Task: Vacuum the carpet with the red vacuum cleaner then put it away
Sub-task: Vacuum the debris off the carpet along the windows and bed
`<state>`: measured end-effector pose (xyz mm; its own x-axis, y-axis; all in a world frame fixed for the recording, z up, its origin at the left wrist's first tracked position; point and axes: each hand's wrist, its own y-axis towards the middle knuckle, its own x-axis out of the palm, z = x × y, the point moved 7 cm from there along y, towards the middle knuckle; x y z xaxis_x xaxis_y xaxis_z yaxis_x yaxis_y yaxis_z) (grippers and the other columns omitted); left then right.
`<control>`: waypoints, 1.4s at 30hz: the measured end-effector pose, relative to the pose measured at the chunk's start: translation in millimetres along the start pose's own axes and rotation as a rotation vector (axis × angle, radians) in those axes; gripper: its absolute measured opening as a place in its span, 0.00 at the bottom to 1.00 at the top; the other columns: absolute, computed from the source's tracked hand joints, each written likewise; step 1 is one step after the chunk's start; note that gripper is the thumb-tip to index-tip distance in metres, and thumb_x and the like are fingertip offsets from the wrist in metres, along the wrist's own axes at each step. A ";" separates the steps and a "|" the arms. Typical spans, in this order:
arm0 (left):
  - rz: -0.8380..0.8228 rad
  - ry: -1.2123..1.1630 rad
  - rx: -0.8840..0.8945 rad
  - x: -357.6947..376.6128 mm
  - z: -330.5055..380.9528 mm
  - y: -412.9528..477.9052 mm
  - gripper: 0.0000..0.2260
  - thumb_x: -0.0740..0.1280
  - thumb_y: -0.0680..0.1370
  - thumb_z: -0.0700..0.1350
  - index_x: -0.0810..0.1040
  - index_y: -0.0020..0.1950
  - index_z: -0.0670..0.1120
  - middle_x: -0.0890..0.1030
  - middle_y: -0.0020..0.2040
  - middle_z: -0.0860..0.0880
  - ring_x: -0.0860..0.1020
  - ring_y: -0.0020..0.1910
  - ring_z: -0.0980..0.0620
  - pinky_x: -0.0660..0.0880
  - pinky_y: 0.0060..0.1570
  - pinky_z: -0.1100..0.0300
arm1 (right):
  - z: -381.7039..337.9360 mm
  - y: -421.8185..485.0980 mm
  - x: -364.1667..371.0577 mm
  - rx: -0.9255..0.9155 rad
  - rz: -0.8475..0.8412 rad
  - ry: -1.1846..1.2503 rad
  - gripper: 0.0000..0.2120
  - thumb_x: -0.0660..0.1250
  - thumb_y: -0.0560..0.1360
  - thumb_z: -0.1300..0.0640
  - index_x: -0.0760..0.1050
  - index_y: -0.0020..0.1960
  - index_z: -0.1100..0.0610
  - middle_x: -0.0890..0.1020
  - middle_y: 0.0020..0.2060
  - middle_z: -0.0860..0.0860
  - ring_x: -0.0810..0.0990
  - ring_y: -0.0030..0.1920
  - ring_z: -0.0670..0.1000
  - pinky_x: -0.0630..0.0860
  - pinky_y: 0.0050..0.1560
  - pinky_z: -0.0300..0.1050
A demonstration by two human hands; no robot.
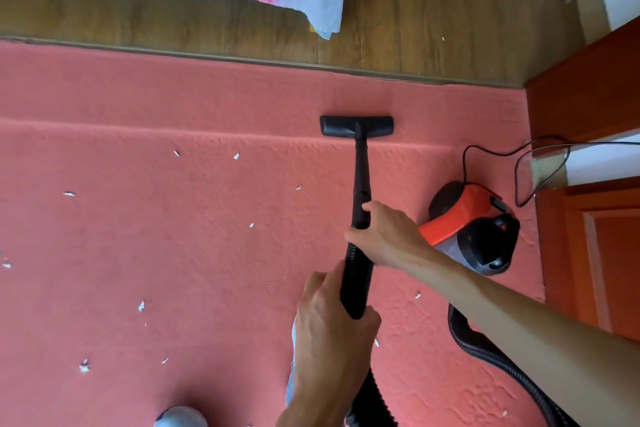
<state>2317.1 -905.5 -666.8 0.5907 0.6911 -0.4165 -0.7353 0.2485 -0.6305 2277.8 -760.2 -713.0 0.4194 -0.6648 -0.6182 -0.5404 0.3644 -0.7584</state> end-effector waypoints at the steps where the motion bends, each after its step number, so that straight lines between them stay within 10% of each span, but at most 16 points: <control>1: -0.009 0.016 -0.006 2.8 -1.1 -1.3 0.19 0.68 0.73 0.42 0.77 0.63 0.57 0.73 0.44 0.53 0.74 0.39 0.53 0.69 0.37 0.66 | 0.4 -0.5 0.5 0.005 -0.003 0.015 0.24 0.67 0.75 0.51 0.69 0.68 0.59 0.79 0.53 0.57 0.78 0.47 0.58 0.80 0.50 0.52; 11: 0.042 -0.068 -0.078 4.0 -5.2 23.8 0.15 0.67 0.75 0.40 0.80 0.61 0.51 0.80 0.45 0.48 0.79 0.44 0.48 0.71 0.36 0.61 | 5.9 47.1 -2.5 0.008 0.116 0.146 0.25 0.67 0.76 0.52 0.69 0.70 0.60 0.77 0.61 0.58 0.78 0.58 0.60 0.73 0.48 0.43; 15: 0.049 -0.122 -0.102 6.4 -9.0 22.3 0.14 0.68 0.74 0.40 0.81 0.59 0.50 0.83 0.48 0.48 0.81 0.46 0.45 0.78 0.45 0.51 | 17.9 50.5 2.4 0.036 0.095 0.246 0.30 0.69 0.73 0.51 0.66 0.73 0.57 0.77 0.59 0.55 0.80 0.53 0.57 0.80 0.54 0.53; 20: 0.090 -0.183 -0.114 1.8 -33.5 -11.2 0.20 0.71 0.71 0.46 0.79 0.64 0.57 0.81 0.52 0.53 0.81 0.47 0.49 0.80 0.49 0.51 | 18.0 18.9 24.9 0.038 0.053 0.377 0.33 0.72 0.71 0.52 0.65 0.73 0.54 0.77 0.55 0.52 0.81 0.50 0.54 0.76 0.35 0.42; 28: 0.211 -0.154 -0.132 -32.1 -99.2 -106.7 0.04 0.69 0.71 0.44 0.81 0.44 0.51 0.81 0.35 0.46 0.76 0.31 0.47 0.74 0.34 0.53 | -7.6 -79.2 116.4 0.015 -0.129 0.522 0.13 0.72 0.72 0.58 0.66 0.45 0.52 0.80 0.43 0.52 0.83 0.45 0.52 0.83 0.42 0.48; 42: 0.292 -0.204 -0.142 -28.8 -163.0 -210.6 0.03 0.69 0.71 0.48 0.78 0.41 0.50 0.78 0.35 0.49 0.71 0.31 0.51 0.66 0.31 0.61 | -2.6 -159.5 195.7 -0.008 -0.224 0.388 0.28 0.73 0.70 0.57 0.69 0.68 0.58 0.82 0.53 0.56 0.84 0.50 0.55 0.83 0.49 0.52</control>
<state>2509.0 -1088.4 -628.7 0.2743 0.8434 -0.4619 -0.8008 -0.0655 -0.5953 2444.2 -950.1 -712.4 0.2229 -0.9228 -0.3142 -0.4739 0.1790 -0.8622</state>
